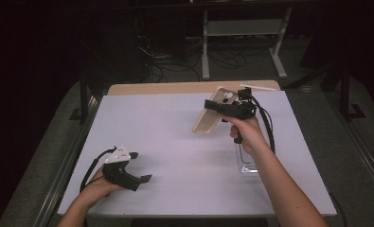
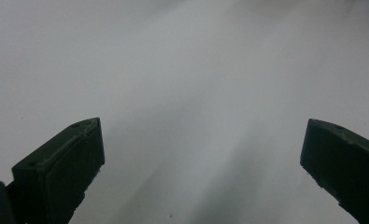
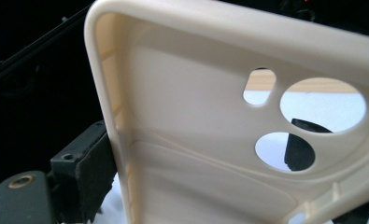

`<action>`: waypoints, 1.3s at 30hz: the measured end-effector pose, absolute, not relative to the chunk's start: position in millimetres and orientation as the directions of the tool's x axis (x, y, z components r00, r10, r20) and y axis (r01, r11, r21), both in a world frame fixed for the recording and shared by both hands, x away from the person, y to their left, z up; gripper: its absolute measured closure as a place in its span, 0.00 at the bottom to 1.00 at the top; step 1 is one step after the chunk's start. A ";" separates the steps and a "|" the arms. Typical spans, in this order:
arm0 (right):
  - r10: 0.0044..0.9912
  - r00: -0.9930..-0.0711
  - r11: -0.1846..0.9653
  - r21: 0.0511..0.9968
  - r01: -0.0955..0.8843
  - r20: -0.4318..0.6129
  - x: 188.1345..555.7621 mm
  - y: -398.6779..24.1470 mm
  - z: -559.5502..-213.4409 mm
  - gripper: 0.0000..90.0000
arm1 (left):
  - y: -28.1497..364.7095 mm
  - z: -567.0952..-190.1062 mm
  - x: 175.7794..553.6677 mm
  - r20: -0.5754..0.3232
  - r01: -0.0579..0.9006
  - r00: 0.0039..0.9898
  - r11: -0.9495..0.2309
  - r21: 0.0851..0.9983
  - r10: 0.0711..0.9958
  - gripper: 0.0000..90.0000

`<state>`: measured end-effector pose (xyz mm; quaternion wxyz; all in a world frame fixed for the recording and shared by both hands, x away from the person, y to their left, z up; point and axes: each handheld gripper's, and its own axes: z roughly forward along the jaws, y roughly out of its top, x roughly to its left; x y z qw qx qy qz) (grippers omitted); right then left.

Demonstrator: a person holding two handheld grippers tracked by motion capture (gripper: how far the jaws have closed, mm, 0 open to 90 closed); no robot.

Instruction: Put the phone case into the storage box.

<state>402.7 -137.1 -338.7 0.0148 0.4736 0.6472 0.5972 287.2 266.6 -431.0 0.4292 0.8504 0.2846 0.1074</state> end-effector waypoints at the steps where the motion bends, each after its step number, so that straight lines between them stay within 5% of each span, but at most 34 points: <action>1: 0.638 -0.545 -0.163 0.787 0.595 0.544 404.0 -140.5 -337.5 0.13 | 266.8 -431.1 287.2 -0.064 0.393 0.814 -0.467 0.792 0.577 0.00; 23: 0.823 -0.399 -0.124 0.815 0.566 0.403 416.7 -214.8 -307.5 0.13 | 267.7 -430.4 287.7 -0.091 0.408 0.816 -0.456 0.791 0.571 0.00; 39: 0.911 -0.321 -0.001 0.780 0.626 0.260 442.7 -222.8 -323.8 0.13 | 267.4 -430.7 288.1 -0.099 0.410 0.820 -0.457 0.789 0.564 0.00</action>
